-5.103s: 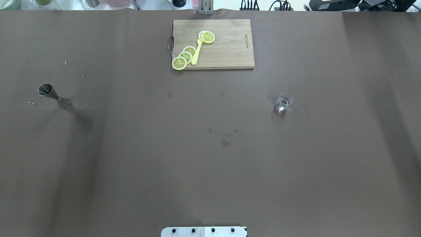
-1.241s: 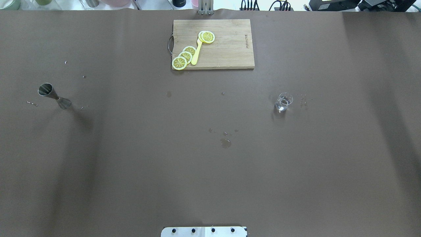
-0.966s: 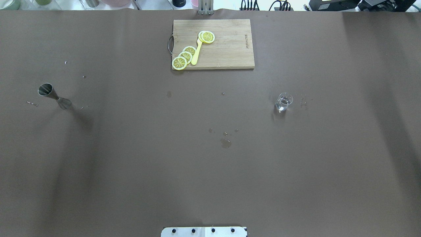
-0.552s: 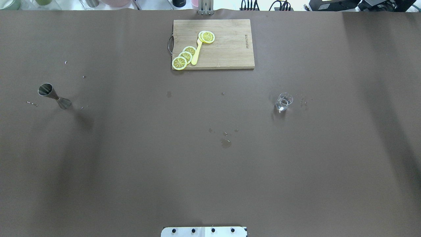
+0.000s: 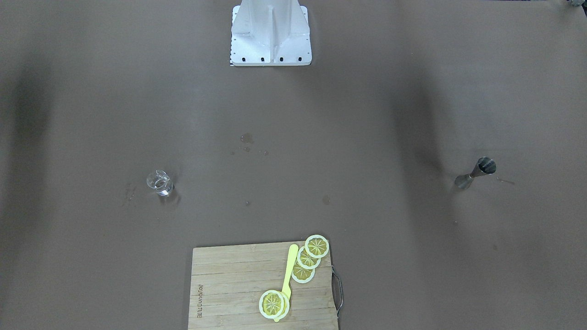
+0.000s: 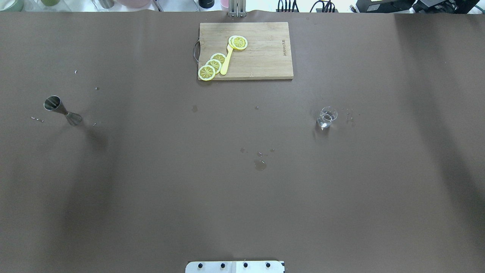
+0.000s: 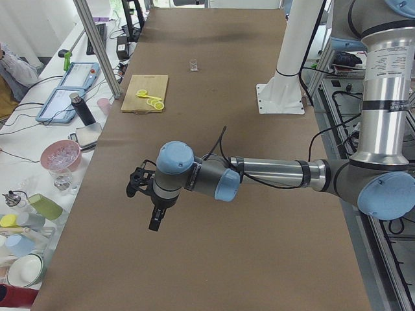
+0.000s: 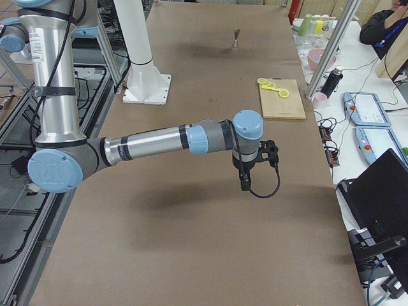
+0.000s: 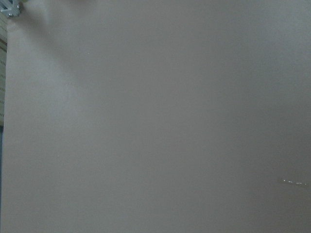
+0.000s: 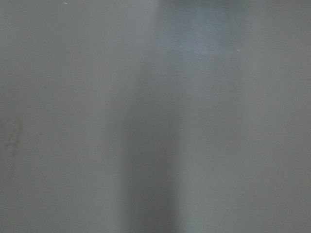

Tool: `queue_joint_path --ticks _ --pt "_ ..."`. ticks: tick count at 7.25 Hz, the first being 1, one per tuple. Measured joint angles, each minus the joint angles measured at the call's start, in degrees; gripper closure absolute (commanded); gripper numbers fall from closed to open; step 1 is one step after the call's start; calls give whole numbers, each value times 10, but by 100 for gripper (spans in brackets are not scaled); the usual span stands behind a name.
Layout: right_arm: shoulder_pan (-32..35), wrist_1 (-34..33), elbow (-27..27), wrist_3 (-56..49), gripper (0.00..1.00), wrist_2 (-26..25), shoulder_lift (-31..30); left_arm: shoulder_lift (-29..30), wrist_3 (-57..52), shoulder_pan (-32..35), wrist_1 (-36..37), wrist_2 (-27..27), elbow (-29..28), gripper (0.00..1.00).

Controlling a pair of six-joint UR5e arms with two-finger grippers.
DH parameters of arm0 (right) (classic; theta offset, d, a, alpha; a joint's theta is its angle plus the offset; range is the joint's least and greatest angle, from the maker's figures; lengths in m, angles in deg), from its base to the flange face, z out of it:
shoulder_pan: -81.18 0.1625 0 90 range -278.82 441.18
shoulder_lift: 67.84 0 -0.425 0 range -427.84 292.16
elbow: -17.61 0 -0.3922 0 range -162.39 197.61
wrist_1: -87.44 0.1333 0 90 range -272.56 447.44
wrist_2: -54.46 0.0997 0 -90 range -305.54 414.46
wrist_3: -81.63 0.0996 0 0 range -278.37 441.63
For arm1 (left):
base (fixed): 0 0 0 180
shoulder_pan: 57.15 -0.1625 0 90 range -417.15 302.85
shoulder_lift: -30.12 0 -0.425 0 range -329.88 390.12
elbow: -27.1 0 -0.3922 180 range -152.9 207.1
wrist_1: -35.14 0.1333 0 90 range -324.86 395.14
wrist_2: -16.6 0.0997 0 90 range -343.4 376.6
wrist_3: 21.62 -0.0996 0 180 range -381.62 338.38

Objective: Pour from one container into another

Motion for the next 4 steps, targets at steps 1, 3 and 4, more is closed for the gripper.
queue_joint_path --ticks 1,3,4 --pt "-9 25 -3 -2 0 12 17 -18 0 0 -39 0 11 1" --pt "-37 64 -4 -9 0 14 54 -40 1 0 -96 -1 19 1" --pt "-63 109 -10 -14 0 5 67 -59 0 -1 -117 -1 28 1"
